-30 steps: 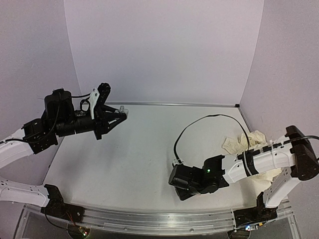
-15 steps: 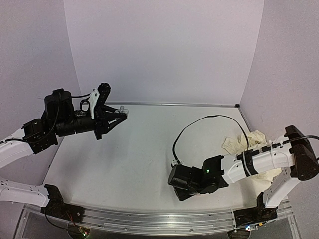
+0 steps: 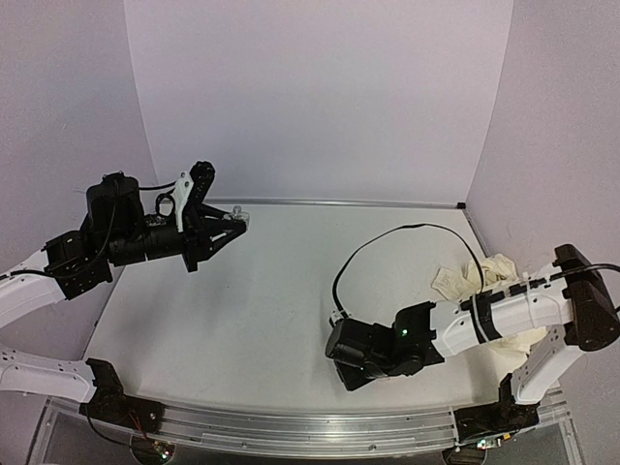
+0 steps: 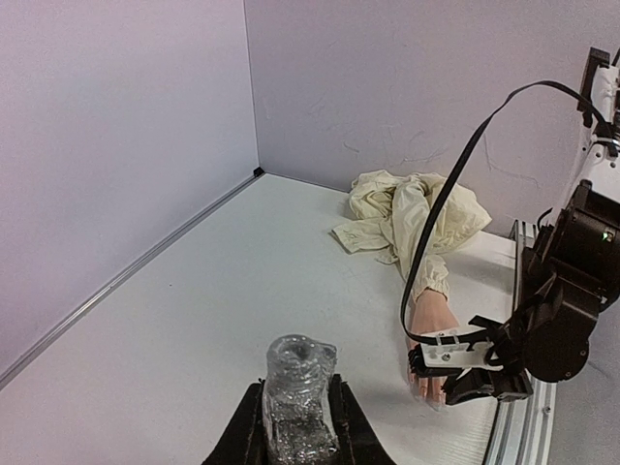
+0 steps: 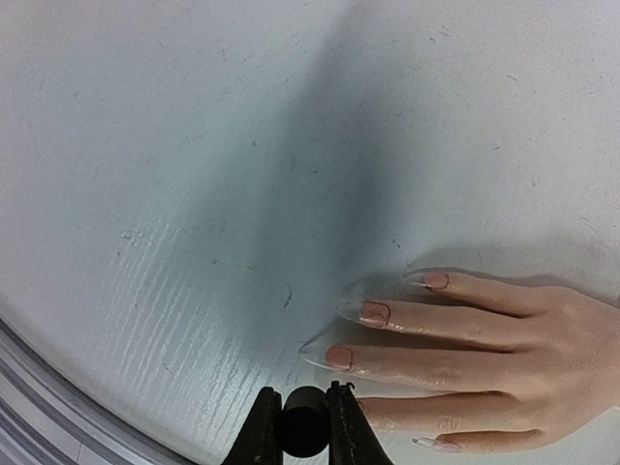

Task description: Paint the nails

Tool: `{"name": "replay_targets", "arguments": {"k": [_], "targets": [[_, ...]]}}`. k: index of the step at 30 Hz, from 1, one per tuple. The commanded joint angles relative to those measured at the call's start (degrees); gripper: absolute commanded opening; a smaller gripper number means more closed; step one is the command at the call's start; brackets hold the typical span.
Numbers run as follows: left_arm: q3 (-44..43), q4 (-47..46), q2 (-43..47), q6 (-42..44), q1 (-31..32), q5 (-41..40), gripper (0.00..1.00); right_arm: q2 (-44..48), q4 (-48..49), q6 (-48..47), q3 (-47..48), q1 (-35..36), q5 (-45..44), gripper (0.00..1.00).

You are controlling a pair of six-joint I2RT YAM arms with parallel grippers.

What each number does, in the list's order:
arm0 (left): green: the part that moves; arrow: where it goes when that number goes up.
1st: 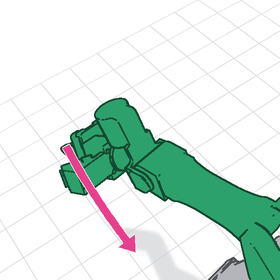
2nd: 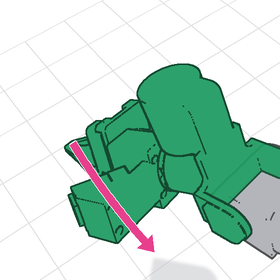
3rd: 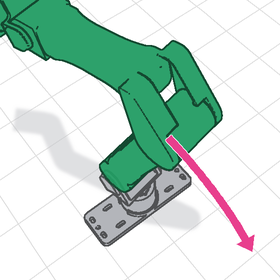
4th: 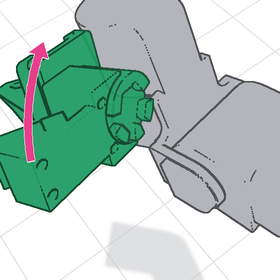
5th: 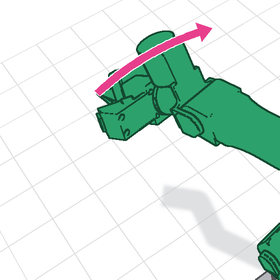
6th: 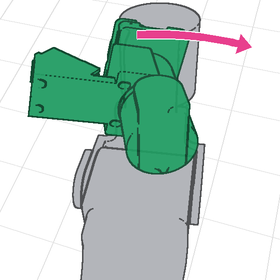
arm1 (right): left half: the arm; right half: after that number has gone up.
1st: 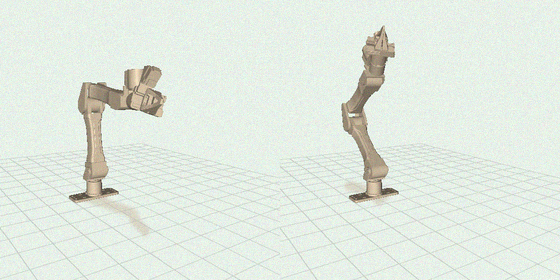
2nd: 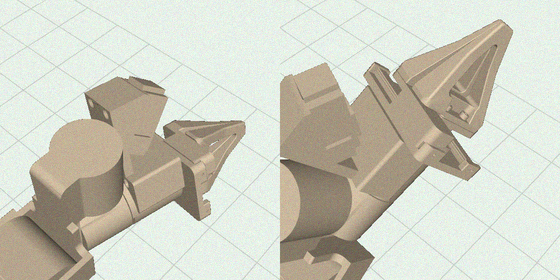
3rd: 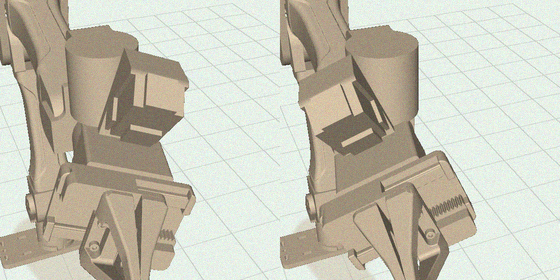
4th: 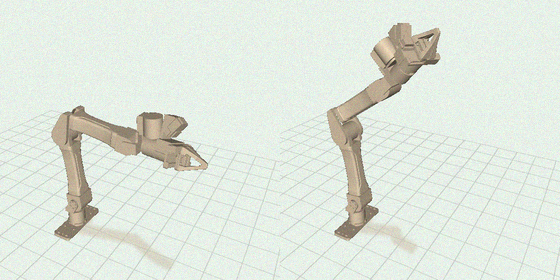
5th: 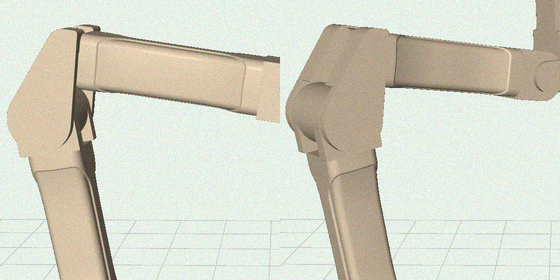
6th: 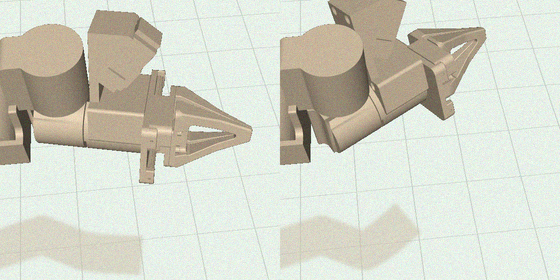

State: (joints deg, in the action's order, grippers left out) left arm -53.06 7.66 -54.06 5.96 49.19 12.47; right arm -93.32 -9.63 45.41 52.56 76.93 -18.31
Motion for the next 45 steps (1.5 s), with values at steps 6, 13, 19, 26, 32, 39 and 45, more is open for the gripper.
{"name": "replay_targets", "arguments": {"k": [6,13,19,26,32,39,45], "targets": [[-0.82,-0.63,-0.34,-0.07,-0.15,1.33,0.0,5.93,-3.66,2.14,-0.51,0.29,-4.83,0.0],[-1.17,-0.63,-0.91,-0.06,-0.15,1.67,0.0,3.63,-6.89,2.93,1.19,0.33,-5.26,0.0],[-1.13,-0.63,-1.08,0.0,-0.14,1.67,0.0,2.77,-6.87,2.23,1.33,0.25,-4.79,0.0],[-1.12,-0.63,-1.09,0.04,-0.15,1.6,0.0,1.48,-5.44,1.09,1.72,0.25,-3.76,0.0],[-1.16,-0.63,-0.94,0.02,-0.15,1.5,0.0,1.32,-4.89,1.02,1.67,0.29,-3.39,0.0],[-0.97,-0.63,-0.87,0.15,-0.15,1.5,0.0,1.3,-4.79,0.83,1.26,0.3,-2.8,0.0],[-1.0,-0.63,-0.91,0.16,-0.15,1.42,0.0,1.21,-4.7,0.89,0.93,0.31,-2.22,0.0]]}}
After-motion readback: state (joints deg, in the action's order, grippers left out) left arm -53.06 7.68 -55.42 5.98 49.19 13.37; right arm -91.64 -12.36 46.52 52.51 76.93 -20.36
